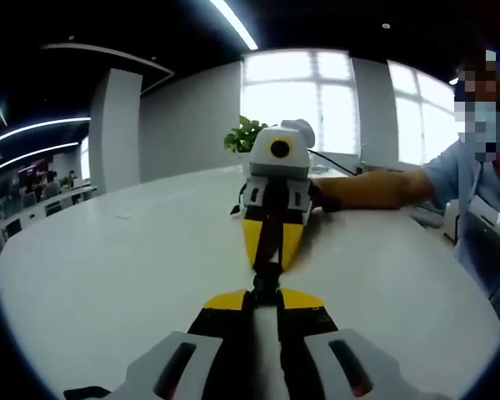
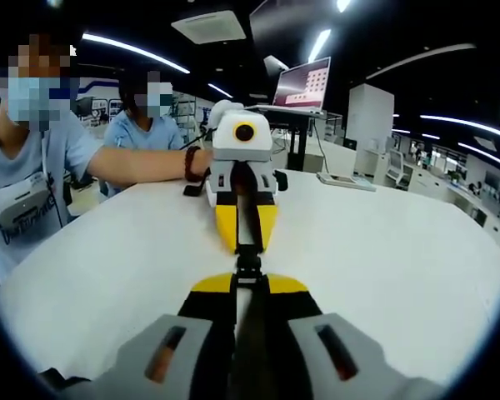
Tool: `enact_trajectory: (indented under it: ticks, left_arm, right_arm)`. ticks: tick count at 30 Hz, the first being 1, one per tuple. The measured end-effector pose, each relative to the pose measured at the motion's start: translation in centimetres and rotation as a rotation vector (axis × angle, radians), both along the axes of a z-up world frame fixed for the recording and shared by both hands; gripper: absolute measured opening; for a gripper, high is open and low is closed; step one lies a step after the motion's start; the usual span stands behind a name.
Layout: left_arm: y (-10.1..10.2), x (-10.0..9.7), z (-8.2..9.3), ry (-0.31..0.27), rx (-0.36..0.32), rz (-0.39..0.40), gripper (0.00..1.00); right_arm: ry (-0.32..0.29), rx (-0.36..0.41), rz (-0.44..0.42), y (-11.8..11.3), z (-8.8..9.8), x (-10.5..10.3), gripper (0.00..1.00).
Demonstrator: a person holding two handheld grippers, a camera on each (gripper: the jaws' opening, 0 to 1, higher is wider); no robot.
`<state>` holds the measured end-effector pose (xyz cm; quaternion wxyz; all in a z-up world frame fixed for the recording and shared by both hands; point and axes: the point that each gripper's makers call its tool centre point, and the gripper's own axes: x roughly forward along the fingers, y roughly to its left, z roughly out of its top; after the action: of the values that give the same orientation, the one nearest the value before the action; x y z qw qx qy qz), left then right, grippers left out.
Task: Snap the two parts of the plastic buckle together until the buckle closes and remains connected.
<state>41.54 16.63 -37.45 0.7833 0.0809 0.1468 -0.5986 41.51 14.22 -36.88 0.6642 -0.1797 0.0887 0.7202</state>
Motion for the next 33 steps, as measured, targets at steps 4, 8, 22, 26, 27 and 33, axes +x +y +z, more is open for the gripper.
enact_trajectory:
  ticks: [4, 8, 22, 26, 27, 33]
  left_arm:
    - [0.01, 0.07, 0.0, 0.0, 0.0, 0.0, 0.12]
    - [-0.01, 0.1, 0.0, -0.001, 0.0, -0.001, 0.12]
    - [-0.23, -0.46, -0.12, -0.011, 0.01, -0.01, 0.11]
    - [-0.14, -0.28, -0.08, -0.014, 0.012, -0.013, 0.11]
    - [-0.12, -0.26, -0.07, -0.014, 0.012, -0.013, 0.11]
    - [-0.15, -0.33, -0.06, -0.014, 0.012, -0.015, 0.11]
  right_arm:
    - [-0.005, 0.001, 0.001, -0.02, -0.03, 0.01, 0.12]
    - [-0.009, 0.002, 0.003, -0.02, -0.06, -0.05, 0.12]
    - [-0.01, 0.003, 0.015, 0.03, -0.09, -0.01, 0.11]
    - [-0.006, 0.003, 0.021, 0.04, -0.07, -0.01, 0.11]
    - [-0.005, 0.003, 0.021, 0.04, -0.06, 0.02, 0.11]
    - [-0.008, 0.004, 0.027, 0.04, 0.01, 0.09, 0.11]
